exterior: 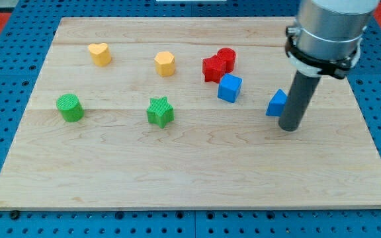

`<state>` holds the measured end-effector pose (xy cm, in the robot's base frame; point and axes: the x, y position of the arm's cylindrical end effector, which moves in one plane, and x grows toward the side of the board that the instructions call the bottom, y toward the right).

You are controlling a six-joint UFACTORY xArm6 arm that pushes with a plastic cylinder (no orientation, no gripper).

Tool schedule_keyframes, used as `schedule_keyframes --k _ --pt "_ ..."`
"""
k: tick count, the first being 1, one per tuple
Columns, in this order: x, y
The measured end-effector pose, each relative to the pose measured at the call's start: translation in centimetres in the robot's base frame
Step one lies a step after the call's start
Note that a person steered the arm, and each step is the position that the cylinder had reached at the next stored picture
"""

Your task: Push the blue triangle closer to the blue cube

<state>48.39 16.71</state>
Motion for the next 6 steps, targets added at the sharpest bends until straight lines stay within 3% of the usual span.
schedule_keyframes --k 4,6 --pt "-4.0 -1.4" --pt "-4.2 3.1"
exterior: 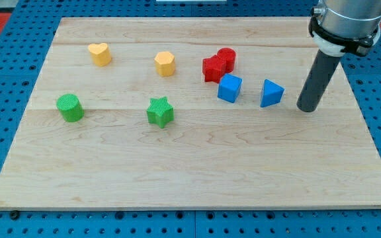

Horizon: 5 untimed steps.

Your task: Push the blue triangle closer to the blue cube

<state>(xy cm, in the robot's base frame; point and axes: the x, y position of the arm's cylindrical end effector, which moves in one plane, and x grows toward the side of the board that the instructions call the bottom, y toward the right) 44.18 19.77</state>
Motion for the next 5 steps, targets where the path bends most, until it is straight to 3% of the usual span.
schedule_keyframes --k 5 --pt "-1.8 -2.9"
